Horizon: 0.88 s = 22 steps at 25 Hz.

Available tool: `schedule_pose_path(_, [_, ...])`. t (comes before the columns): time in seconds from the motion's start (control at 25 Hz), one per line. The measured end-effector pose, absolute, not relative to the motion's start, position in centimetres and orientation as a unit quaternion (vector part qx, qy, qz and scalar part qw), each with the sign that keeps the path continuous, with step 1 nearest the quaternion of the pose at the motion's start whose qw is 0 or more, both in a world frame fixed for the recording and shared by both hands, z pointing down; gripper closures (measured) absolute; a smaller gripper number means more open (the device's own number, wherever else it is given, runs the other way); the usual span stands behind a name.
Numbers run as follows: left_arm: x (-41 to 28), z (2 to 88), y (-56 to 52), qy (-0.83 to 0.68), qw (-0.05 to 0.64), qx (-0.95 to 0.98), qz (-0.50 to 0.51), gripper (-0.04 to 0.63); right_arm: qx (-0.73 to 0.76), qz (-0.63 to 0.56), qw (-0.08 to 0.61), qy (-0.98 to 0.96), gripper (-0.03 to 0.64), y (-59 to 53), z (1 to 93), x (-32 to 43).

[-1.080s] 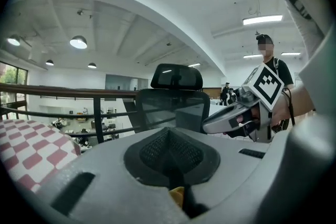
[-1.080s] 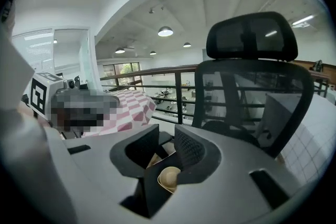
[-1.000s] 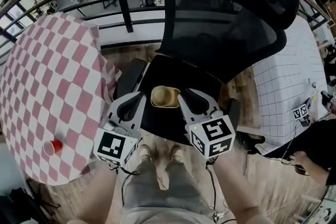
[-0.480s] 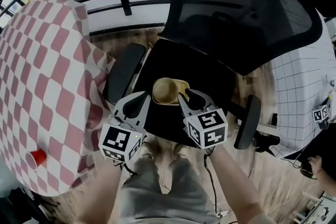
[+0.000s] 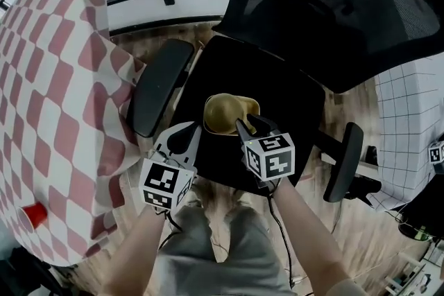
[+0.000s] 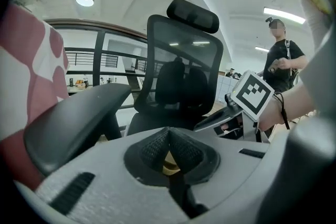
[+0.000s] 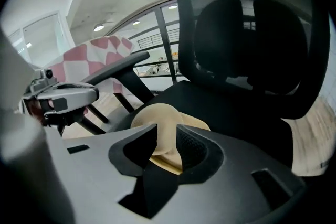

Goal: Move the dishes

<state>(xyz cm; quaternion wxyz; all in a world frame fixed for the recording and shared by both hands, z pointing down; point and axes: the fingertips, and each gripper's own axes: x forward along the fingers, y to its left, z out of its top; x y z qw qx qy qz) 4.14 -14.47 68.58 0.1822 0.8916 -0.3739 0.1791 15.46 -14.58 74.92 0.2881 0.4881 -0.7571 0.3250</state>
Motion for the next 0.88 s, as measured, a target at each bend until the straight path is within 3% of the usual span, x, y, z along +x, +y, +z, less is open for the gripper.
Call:
schedule_pose_path(0.44, [4.1,71.9,-13.8,-0.371,0.200,0.886,0.192,0.583,0.472,0.376,0.290,-0.743,0.490,-14.4,80.5,15.4])
schedule_pose_path(0.68, [4.0,71.3,-13.7,-0.380,0.200,0.883,0.188,0.582,0.485,0.399,0.260,-0.733,0.585,-14.6,80.1,15.5])
schedule_pose_path(0.88, [3.3,70.3,-13.2,-0.388,0.201,0.879,0.191,0.581,0.491,0.396,0.253,-0.734,0.594,-14.2,78.6,15.3])
